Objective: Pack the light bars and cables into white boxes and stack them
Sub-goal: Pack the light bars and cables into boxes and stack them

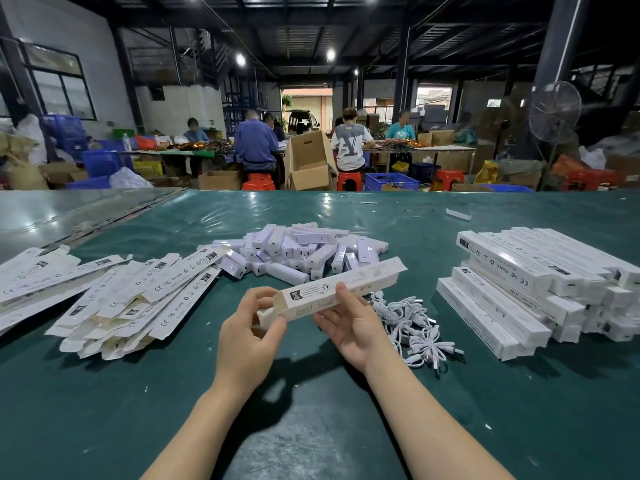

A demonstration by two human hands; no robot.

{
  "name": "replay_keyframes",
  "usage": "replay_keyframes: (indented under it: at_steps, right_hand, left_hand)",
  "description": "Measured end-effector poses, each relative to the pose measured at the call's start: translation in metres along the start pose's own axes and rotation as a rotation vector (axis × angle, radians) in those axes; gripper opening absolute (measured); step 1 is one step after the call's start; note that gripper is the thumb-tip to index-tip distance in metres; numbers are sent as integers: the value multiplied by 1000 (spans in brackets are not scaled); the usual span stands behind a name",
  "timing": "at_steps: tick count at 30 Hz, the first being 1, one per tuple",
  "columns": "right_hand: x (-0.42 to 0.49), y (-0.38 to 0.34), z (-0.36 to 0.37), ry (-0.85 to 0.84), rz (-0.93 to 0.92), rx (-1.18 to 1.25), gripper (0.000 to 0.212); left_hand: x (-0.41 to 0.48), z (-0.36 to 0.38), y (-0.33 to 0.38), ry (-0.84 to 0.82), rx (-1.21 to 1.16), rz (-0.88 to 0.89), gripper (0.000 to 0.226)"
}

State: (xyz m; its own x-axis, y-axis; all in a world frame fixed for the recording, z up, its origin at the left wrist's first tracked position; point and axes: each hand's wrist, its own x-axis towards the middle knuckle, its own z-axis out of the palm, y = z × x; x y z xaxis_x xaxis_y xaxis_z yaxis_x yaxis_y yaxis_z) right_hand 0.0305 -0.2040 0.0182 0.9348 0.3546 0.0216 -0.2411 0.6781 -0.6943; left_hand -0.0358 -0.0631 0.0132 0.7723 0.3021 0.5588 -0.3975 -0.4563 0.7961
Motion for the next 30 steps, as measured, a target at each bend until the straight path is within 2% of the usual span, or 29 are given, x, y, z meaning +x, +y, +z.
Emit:
replay_keyframes:
  at_steps: [7,11,16,20,24,30]
  right_hand:
    - [1,-1,-2,-11,27,-8,12]
    - [1,-2,-4,-40,34,-36,10]
    - [2,-1,-5,-74,51,-27,18]
    - [2,-1,-4,-91,57,-25,22]
    - [3,-1,-5,-88,62,-18,22]
    - [2,-2,-8,-140,82,-37,28]
  left_hand:
    - [0,2,4,34,0,-43,29]
    - [2,2,3,105,3,-51,40]
    - [5,2,3,142,-12,-69,32]
    - [6,5,5,135,-323,-271,26]
    - [9,5,9,127,-680,-398,19]
    - [11,7,9,87,-814,-491,19]
